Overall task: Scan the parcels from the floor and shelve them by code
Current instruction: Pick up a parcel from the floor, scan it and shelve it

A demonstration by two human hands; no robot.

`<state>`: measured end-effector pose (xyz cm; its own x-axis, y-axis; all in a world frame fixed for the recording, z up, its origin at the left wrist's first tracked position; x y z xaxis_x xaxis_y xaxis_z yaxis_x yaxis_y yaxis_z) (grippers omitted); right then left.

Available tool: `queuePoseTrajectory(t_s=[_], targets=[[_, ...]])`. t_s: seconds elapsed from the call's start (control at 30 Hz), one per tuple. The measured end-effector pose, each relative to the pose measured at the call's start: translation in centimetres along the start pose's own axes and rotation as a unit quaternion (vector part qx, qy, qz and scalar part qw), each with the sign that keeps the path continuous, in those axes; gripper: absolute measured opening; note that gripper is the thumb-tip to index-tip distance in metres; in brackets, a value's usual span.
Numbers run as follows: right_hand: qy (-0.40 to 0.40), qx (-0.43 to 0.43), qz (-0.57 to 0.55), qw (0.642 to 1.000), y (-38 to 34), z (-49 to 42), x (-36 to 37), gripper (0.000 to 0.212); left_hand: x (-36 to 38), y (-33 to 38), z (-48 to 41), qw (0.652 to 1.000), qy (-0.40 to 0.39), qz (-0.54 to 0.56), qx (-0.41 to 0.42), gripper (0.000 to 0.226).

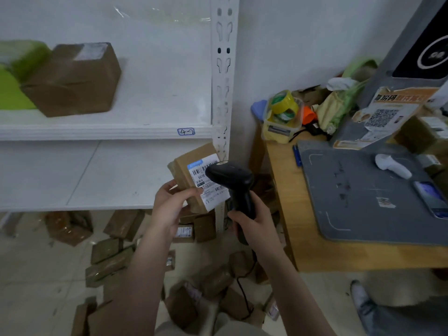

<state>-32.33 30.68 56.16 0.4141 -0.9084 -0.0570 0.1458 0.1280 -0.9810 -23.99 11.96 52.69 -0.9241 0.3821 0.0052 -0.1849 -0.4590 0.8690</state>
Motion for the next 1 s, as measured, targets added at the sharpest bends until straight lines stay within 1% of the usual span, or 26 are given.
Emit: queuePoseTrajectory(t_s=[0.17, 0.4, 0.63, 0.87, 1.0], targets=[[-0.004, -0.008, 0.024, 1.000, 0.8, 0.2, 0.9, 0.034, -1.1, 0.2, 0.0, 1.000, -0.014, 0.008, 0.018, 0.070], [-0.001, -0.008, 0.028, 1.000, 1.9, 1.1, 1.5, 0.033, -1.9, 0.5, 0.5, 0.998, -0.011, 0.011, 0.056, 0.079], [0.006, -0.012, 0.006, 1.000, 1.7, 2.1, 1.4, 0.033, -1.9, 0.9, 1.4, 0.996, -0.023, 0.015, 0.084, 0.079], [0.006, -0.020, -0.003, 1.000, 1.4, 2.8, 1.5, 0.028, -2.0, 0.8, 2.1, 0.996, -0.030, 0.013, 0.085, 0.079], [0.013, -0.009, -0.007, 1.000, 1.7, 3.0, 1.2, 0.026, -2.2, 0.5, 2.3, 0.996, -0.021, 0.005, 0.081, 0.080]])
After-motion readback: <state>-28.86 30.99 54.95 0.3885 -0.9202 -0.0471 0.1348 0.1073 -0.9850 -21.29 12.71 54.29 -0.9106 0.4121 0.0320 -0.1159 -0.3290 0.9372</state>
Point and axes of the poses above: each hand's wrist, its own z-axis away from the middle knuckle, its own x-axis out of the palm, y = z × x, the point moved 9 cm from there along -z, towards the middle knuckle, and after that the axes turned 15 degrees about y, right-handed, at the moved point
